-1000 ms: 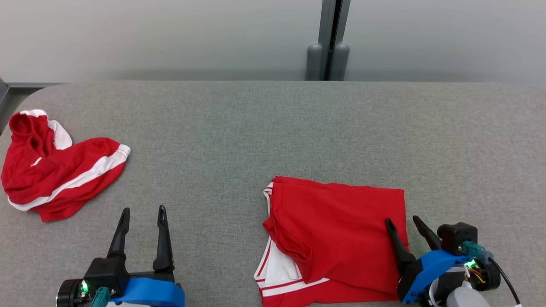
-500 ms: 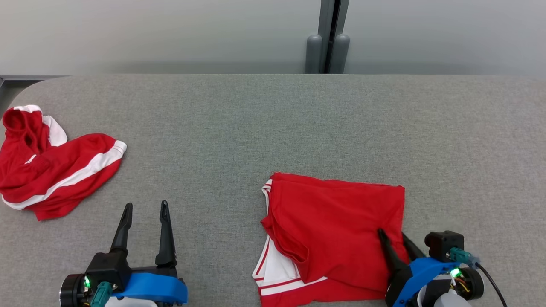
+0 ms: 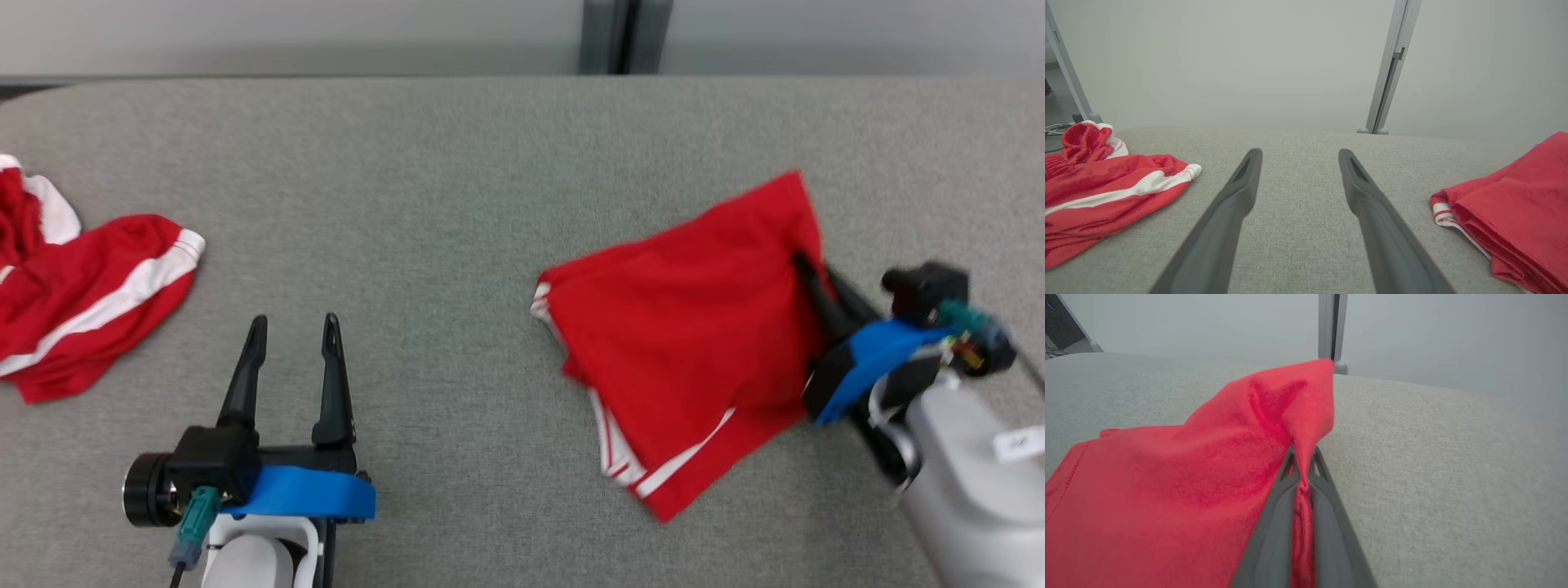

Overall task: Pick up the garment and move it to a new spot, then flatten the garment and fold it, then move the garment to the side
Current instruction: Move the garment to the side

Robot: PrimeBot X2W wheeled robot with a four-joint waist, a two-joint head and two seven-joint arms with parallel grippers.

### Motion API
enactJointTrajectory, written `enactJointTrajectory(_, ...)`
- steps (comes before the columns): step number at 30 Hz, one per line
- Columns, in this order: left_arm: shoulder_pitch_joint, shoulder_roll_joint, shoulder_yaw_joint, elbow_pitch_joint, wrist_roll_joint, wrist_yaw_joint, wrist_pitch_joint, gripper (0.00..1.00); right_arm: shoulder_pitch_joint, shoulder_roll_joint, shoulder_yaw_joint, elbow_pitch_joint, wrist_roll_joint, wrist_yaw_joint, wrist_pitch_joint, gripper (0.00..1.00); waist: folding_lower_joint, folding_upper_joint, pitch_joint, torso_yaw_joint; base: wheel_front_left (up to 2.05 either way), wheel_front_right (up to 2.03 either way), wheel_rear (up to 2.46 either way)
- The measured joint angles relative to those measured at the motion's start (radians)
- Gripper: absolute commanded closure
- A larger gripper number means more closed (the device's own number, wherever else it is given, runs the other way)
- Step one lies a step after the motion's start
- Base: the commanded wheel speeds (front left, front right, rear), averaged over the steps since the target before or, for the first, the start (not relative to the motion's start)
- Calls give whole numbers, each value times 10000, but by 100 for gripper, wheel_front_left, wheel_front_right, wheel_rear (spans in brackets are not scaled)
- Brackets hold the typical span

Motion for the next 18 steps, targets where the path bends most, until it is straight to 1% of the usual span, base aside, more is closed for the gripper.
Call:
enactJointTrajectory(6, -625, 4, -44, -537, 176, -27, -8, 0, -1524, -1216, 10, -247, 255, 0, 439, 100, 2, 1, 1098, -411, 0, 0, 0)
enactJointTrajectory(10, -1066, 25, 12, -945, 510, -198, -8, 0, -2463, -2025, -12, -330, 460, 2, 556, 100, 2, 1, 1912, -839, 0, 0, 0)
enactJointTrajectory(13, -1464, 125, 15, -1262, 736, -307, -10, 0, -3025, -2686, 8, -307, 713, 0, 635, 100, 2, 2, 2474, -1173, 0, 0, 0)
enactJointTrajectory(18, -1987, 383, 36, -1831, 1018, -433, -10, 0, -3600, -3607, -2, -288, 1137, 2, 663, 100, 1, 2, 3290, -1748, 0, 0, 0)
